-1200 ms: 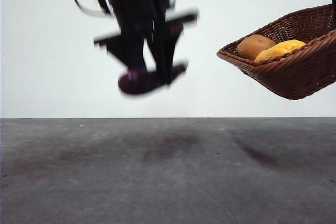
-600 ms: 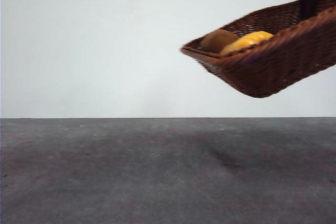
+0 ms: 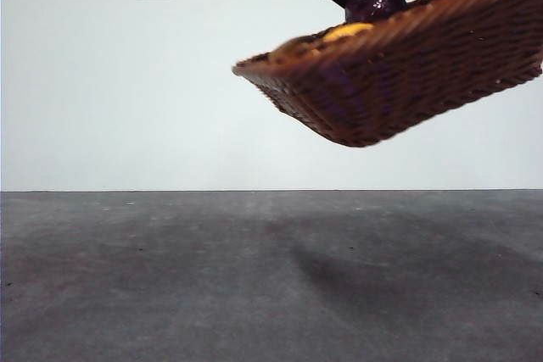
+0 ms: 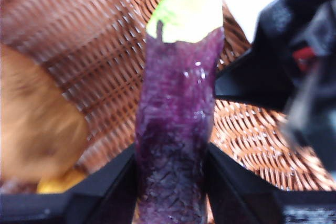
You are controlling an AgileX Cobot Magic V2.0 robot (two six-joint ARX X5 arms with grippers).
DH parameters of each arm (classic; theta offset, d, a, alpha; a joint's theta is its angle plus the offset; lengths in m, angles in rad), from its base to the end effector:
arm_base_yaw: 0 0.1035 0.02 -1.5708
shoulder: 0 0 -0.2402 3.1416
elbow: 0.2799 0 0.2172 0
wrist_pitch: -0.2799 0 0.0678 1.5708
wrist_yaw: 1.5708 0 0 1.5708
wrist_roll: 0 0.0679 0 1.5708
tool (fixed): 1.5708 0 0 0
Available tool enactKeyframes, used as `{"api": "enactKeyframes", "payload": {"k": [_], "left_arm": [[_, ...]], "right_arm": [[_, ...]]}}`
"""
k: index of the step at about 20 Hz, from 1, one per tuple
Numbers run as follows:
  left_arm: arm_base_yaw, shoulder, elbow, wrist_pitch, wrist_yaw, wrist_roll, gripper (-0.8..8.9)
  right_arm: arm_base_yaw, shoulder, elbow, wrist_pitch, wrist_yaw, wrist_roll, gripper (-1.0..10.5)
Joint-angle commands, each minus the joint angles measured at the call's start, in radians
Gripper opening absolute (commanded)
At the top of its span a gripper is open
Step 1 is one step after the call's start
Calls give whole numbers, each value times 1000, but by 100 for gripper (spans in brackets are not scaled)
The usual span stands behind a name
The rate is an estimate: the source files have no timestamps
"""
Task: Help me put the vegetables on the table into the basket
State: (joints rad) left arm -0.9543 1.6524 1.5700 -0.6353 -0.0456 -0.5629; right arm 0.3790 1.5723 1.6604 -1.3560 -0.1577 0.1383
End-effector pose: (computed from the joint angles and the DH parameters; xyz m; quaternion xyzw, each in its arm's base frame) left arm 0.2076 -0.2876 0.2963 -0.0719 0.4102 -0.3092 0.8550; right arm 0.2406 0.1073 0.2931 -0.0116 0.6021 0.1724 0.7795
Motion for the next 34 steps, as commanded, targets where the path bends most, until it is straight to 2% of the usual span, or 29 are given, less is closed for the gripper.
{"api": "enactKeyframes", "payload": {"k": [1,2,3,4,9,13,14,15,17,22,24,26,28,31,34], "left_arm": [[15,1,-3,0,-7,-18,183],[17,1,-3,-8,-7,-15,312],[21,1,-3,-12,-5,-8,383],[21,0,-3,-14,0,-8,409],[21,-55,-3,-53,0,82,409],[19,-175,-3,-225,0,253,404],[13,-204,-3,-281,0,297,397],[7,-237,-3,-336,-2,334,292],[5,-304,-3,-429,-43,358,3],[4,-443,-3,-617,-193,340,-8],[4,-487,-5,-684,-221,313,-8],[0,-539,-6,-684,-187,303,-8],[-15,-578,-6,-684,-145,300,-8],[-42,-628,-6,-684,-83,294,-8],[-70,-669,-7,-684,-78,293,-8]], "right_arm": [[2,-2,-3,-21,-11,0,-8],[2,-2,-3,-20,-10,0,-8],[2,-2,-3,-20,-11,0,-8],[0,-2,-3,-21,-3,-2,-8],[-1,-2,-3,-20,20,-9,-8],[-40,-2,-3,8,20,-11,-8],[-57,-2,-3,16,19,-15,-8],[-75,-1,-3,29,19,-20,-8],[-113,8,-3,44,19,-43,-8],[-198,95,-3,110,7,-103,-8],[-233,154,-3,151,-68,-155,-8],[-270,224,-3,186,-153,-169,-8],[-294,293,-3,224,-199,-169,-8],[-320,384,-3,273,-211,-172,-8],[-339,463,-3,319,-217,-174,-8]]}}
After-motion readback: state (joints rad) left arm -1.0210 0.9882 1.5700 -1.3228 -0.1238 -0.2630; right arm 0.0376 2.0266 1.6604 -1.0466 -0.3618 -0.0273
